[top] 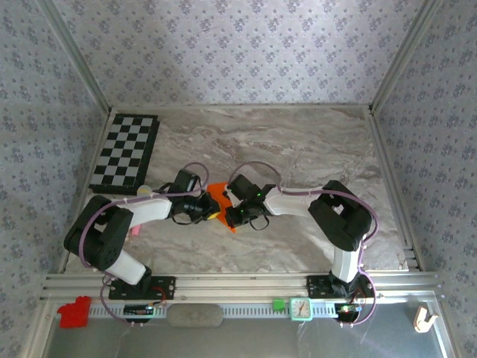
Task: Fold a paper plane with a square sheet of paper (pick it up from the middle)
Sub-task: Third fold the triangle at the center of the table.
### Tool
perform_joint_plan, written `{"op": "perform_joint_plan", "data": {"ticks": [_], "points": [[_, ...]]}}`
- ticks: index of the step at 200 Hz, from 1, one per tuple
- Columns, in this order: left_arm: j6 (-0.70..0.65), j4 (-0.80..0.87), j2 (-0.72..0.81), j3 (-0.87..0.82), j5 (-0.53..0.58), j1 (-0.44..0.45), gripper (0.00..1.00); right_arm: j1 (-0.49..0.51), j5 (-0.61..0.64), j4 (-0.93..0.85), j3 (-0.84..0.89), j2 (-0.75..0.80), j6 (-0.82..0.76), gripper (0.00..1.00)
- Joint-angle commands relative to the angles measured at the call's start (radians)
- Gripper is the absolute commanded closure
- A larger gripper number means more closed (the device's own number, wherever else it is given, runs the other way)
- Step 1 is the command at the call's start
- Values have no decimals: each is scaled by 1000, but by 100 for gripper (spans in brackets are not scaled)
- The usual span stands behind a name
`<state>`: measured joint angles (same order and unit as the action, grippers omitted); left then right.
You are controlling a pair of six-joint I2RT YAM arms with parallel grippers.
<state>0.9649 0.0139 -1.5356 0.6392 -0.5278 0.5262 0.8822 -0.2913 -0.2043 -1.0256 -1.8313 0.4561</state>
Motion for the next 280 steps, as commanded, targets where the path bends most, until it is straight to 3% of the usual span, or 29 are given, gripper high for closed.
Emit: {"op": "perform_joint_plan", "data": {"ticks": [1,42,96,204,280], "points": [[-36,-47,-26,6,-20,23,89,-2,46,-105,4,-46,4,97],[-58,-43,-66,11,-7,49,89,-5,47,-113,4,-46,12,97],[-97,83,-83,36,160,45,89,-4,75,-154,14,-63,-3,97],[-254,216,-103,84,212,-163,90,-14,107,-201,64,-68,-9,98],[-296,331,-16,194,242,-179,89,-23,38,-122,2,0,62,94]]}}
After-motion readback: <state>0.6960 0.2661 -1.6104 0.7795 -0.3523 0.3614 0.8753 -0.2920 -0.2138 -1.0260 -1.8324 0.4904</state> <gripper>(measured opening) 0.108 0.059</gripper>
